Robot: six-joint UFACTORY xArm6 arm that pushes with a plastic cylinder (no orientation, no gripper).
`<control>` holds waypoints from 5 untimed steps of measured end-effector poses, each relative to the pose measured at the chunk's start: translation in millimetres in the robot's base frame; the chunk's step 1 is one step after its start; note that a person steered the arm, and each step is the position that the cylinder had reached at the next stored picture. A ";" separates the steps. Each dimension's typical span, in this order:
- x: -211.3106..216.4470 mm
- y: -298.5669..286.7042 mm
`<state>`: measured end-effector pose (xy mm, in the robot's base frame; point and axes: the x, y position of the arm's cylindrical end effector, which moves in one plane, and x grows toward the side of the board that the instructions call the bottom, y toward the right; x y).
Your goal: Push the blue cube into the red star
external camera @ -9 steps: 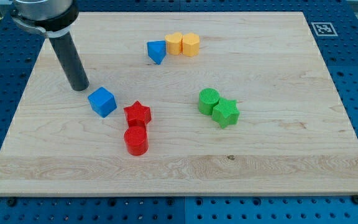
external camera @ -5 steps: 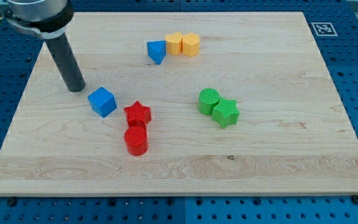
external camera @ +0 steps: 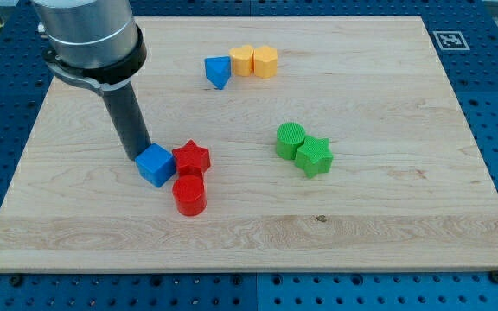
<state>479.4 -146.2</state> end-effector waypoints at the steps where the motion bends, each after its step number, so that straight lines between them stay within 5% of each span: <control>1: 0.4 0.0; 3: 12.9 0.0; 5: -22.3 -0.6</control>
